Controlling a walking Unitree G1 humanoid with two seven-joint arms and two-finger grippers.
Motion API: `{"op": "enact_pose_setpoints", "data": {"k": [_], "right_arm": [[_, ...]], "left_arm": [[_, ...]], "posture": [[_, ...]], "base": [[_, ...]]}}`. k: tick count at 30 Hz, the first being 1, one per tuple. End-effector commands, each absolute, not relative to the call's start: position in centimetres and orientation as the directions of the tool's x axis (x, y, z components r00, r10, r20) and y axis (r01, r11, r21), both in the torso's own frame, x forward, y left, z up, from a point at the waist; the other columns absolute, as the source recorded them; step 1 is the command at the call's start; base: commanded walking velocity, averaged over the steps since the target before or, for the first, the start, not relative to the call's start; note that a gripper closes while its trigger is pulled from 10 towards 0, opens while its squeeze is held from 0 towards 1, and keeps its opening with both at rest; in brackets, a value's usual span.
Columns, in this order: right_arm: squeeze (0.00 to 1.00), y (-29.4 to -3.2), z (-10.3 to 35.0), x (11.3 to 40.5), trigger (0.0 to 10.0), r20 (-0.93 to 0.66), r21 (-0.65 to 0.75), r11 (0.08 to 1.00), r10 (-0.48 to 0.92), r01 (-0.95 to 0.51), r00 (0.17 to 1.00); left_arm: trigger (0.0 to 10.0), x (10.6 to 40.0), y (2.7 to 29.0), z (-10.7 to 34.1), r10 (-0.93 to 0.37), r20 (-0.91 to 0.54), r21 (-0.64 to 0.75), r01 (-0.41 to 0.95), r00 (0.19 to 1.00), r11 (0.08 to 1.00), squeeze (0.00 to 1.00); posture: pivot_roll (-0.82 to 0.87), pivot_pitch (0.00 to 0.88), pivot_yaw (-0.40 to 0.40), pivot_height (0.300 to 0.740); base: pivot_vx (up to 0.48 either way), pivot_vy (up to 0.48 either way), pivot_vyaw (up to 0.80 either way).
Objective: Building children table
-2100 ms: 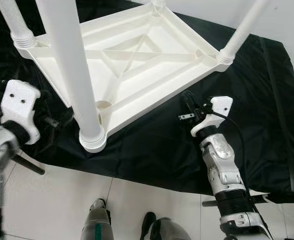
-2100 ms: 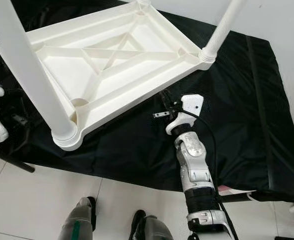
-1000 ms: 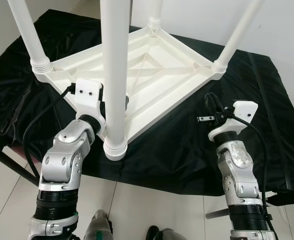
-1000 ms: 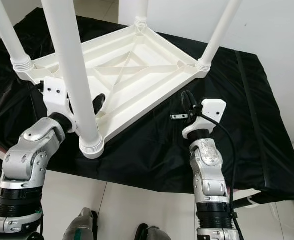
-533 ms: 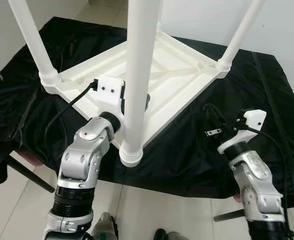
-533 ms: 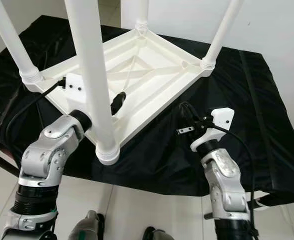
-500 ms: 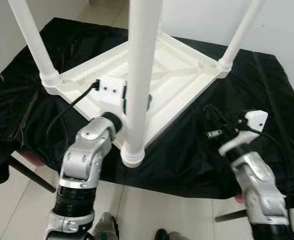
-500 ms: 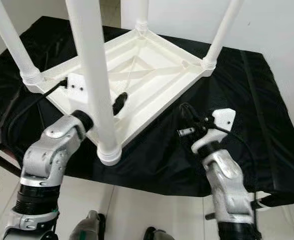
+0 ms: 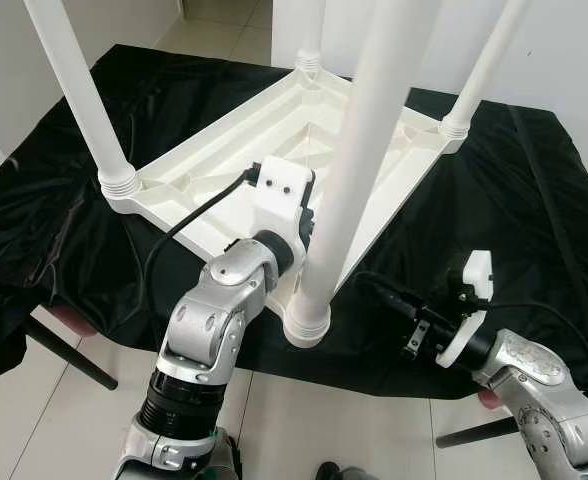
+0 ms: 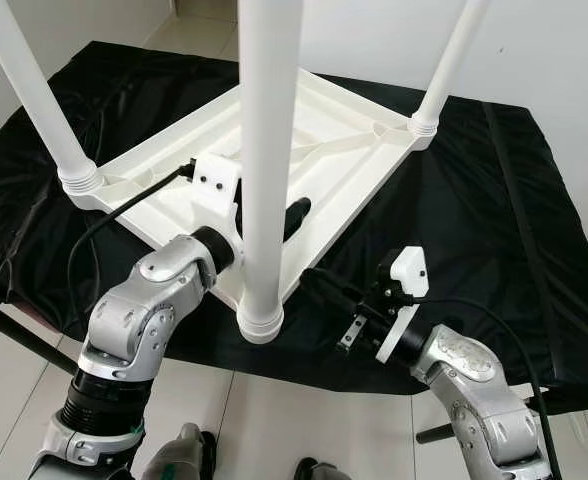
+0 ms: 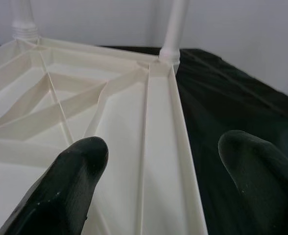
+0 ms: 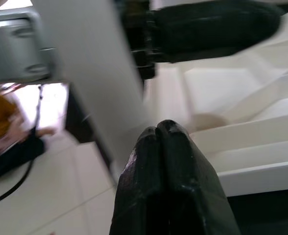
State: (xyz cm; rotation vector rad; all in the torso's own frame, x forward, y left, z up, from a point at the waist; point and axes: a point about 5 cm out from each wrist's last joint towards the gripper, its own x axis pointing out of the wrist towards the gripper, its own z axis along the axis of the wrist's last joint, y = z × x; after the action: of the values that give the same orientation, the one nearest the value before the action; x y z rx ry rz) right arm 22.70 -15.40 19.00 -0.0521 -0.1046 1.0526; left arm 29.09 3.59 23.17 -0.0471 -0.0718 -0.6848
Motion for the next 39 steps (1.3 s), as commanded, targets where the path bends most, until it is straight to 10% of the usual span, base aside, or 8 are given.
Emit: {"op": "enact_pose_setpoints", "data": {"k": [1, 7, 8, 36, 37, 39], "right_arm": [[0.00, -15.3, 19.3, 22.2, 10.0, 0.033, -0.084, 0.413, 0.911, -0.907, 0.412], [0.00, -15.9, 19.4, 21.8, 10.0, -0.049, -0.071, 0.301, 0.951, -0.951, 0.304], [1.00, -16.0, 19.5, 21.7, 10.0, -0.061, -0.053, 0.274, 0.959, -0.960, 0.277], [1.00, -13.0, 21.4, 23.4, 10.0, 0.047, -0.148, 0.253, 0.967, -0.956, 0.249], [0.00, -12.3, 21.1, 23.4, 10.0, 0.066, -0.152, 0.275, 0.961, -0.949, 0.268], [0.00, -12.1, 21.0, 23.4, 10.0, 0.072, -0.149, 0.280, 0.960, -0.948, 0.272]], "left_arm": [[10.0, 28.3, 3.8, 22.5, -0.676, 0.050, 0.008, 0.676, 0.736, 0.737, 0.00], [10.0, 27.7, 5.2, 21.3, -0.675, -0.006, 0.063, 0.674, 0.738, 0.736, 0.00], [10.0, 27.5, 5.5, 21.0, -0.677, -0.018, 0.076, 0.676, 0.736, 0.733, 0.00], [10.0, 25.7, 10.1, 17.8, -0.588, -0.174, 0.165, 0.612, 0.790, 0.773, 0.00], [10.0, 25.7, 10.6, 17.7, -0.566, -0.178, 0.174, 0.592, 0.805, 0.787, 0.00], [10.0, 25.8, 10.7, 17.7, -0.559, -0.178, 0.177, 0.585, 0.810, 0.792, 0.00]], "posture": [[0.11, 0.175, -0.031, 0.740], [0.13, 0.178, -0.047, 0.740], [0.14, 0.178, -0.053, 0.740], [0.20, 0.153, -0.097, 0.740], [0.20, 0.149, -0.111, 0.740], [0.20, 0.149, -0.111, 0.740]], "base": [[0.000, 0.000, 0.00], [0.000, 0.000, 0.00], [0.000, 0.000, 0.00], [0.000, 0.000, 0.00], [0.000, 0.000, 0.00], [0.000, 0.000, 0.00]]}}
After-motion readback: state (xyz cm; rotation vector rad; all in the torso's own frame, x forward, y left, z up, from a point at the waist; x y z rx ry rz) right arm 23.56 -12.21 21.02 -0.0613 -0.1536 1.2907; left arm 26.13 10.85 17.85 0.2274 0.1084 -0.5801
